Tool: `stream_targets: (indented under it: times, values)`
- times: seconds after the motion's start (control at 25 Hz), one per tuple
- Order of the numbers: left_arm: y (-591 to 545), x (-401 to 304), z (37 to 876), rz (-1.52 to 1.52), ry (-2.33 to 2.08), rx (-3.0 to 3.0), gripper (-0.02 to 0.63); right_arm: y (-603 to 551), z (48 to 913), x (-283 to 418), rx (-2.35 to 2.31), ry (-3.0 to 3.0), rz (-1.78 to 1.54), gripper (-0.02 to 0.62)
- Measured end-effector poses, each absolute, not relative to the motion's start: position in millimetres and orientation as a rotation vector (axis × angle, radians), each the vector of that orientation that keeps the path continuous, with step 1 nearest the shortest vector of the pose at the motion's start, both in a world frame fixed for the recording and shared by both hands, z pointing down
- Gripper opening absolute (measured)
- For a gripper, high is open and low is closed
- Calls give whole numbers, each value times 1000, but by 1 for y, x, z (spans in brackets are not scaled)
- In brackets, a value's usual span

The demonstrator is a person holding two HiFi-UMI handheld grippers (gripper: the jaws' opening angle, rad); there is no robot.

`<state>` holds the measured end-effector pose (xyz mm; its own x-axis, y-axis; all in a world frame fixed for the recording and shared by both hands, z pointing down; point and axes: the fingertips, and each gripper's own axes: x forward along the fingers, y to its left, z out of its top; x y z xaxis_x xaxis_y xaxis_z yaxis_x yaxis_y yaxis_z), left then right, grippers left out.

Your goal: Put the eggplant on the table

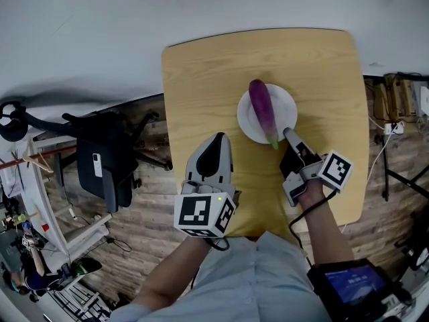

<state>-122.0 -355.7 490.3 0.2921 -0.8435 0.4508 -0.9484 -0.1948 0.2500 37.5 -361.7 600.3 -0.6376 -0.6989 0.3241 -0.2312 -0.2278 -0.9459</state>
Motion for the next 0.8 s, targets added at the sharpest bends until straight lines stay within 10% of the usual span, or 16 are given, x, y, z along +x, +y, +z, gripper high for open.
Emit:
stream_targets:
  times: [0.8]
  values:
    - [-350, -119, 477, 295, -1628, 2092, 6, -353, 605, 38, -1225, 1702, -2096, 103]
